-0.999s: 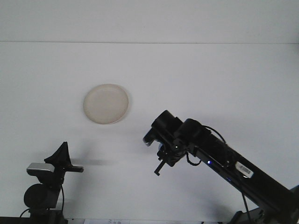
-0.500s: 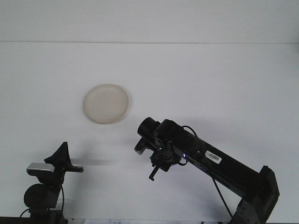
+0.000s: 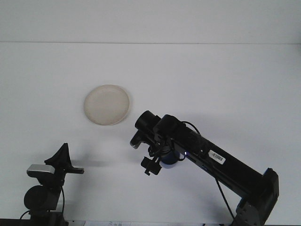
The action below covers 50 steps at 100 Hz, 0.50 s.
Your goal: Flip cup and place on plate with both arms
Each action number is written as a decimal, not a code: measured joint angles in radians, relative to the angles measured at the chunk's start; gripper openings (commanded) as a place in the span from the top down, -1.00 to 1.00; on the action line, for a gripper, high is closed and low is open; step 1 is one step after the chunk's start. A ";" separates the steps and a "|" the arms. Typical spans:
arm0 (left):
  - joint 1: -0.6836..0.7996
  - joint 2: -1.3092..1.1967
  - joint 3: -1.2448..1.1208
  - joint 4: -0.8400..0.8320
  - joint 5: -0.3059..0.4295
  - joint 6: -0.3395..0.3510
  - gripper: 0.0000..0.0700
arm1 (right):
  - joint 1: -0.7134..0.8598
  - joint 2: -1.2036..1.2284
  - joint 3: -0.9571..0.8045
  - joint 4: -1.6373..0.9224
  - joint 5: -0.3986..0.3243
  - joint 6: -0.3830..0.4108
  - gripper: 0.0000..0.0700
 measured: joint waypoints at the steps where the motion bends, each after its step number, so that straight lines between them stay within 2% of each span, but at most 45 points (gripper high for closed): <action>1: 0.000 0.000 0.000 0.000 0.000 0.000 0.97 | 0.000 0.000 0.006 0.000 0.002 -0.002 -0.50; 24: 0.000 0.000 0.000 0.000 0.000 0.000 0.97 | -0.066 -0.069 0.044 0.000 0.042 -0.032 -0.50; 50: 0.000 0.000 0.000 0.000 0.000 0.000 0.97 | -0.352 -0.298 0.041 0.013 0.039 -0.035 -0.50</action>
